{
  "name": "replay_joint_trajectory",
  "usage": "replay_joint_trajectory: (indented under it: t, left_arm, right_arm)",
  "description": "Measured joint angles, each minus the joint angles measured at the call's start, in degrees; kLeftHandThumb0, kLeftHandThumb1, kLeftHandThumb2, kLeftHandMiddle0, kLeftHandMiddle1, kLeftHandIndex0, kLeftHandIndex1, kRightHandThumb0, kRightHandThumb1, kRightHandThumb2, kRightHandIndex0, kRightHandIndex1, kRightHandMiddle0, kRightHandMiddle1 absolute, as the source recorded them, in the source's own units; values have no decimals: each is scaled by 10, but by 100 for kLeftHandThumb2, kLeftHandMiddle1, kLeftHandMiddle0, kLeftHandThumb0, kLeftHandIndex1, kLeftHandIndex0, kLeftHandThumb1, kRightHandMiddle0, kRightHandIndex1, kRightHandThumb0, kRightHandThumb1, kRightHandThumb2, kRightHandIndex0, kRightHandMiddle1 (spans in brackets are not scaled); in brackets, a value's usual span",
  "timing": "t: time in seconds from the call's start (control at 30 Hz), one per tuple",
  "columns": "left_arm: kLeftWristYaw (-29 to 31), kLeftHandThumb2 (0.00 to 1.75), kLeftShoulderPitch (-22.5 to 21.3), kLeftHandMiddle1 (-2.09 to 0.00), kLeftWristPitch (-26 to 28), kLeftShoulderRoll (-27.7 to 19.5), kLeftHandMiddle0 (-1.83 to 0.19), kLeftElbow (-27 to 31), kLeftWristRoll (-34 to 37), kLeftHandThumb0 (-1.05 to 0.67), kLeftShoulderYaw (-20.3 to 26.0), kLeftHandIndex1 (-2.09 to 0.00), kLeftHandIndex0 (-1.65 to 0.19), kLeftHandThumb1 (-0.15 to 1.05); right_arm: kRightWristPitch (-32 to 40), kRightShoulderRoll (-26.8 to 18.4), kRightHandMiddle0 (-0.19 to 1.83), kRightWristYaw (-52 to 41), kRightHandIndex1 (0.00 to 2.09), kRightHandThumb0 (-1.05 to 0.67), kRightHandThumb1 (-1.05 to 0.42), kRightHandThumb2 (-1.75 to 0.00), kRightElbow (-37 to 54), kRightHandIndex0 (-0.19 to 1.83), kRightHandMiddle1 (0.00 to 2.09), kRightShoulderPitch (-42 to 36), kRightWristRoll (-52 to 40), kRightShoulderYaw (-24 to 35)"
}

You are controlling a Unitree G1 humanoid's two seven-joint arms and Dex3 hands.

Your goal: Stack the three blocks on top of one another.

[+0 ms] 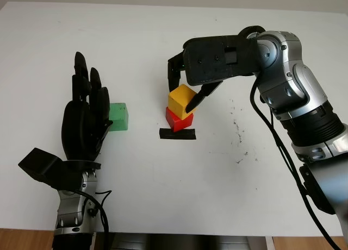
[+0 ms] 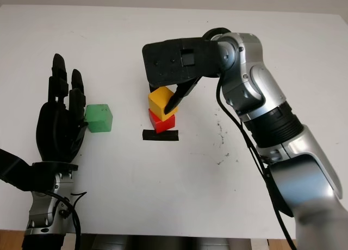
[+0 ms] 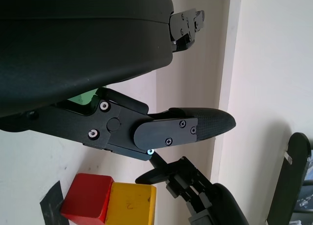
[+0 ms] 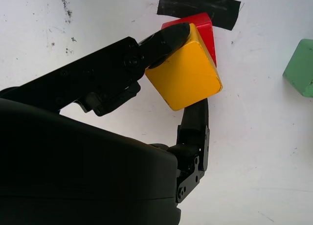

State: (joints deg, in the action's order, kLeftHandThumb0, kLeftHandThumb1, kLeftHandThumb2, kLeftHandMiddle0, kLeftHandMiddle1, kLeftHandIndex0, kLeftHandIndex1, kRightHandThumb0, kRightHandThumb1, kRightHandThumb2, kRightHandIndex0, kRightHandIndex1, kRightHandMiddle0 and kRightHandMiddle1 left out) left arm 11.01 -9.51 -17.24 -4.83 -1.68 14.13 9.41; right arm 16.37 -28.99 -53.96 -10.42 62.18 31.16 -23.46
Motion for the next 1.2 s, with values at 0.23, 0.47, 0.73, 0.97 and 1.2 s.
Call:
replay_joint_trajectory:
  t: [0.23,0.47,0.73,0.97,1.2]
  left_arm:
    - [-1,47,0,0,0,4,19,0,0,-65,0,0,19,105]
    - [-2,47,0,0,0,4,19,0,0,-65,0,0,19,105]
    - [-2,48,0,0,0,4,19,0,-1,-65,0,0,19,105]
    - [-3,48,1,0,2,4,19,1,-2,-65,-1,0,19,105]
    - [-3,49,1,0,2,4,19,1,-3,-65,-1,0,19,105]
  right_arm:
    - [0,0,42,1,5,-43,-89,-5,0,27,160,0,0,0]
    - [0,0,41,2,4,-42,-89,-6,0,26,160,-1,-1,0]
    - [-2,0,41,5,5,-43,-89,-5,0,26,160,-2,-3,0]
    - [-4,1,44,8,5,-44,-89,-5,-2,27,157,-2,-5,0]
    - [-14,2,43,12,5,-45,-89,-5,-8,26,159,-2,-4,-1]
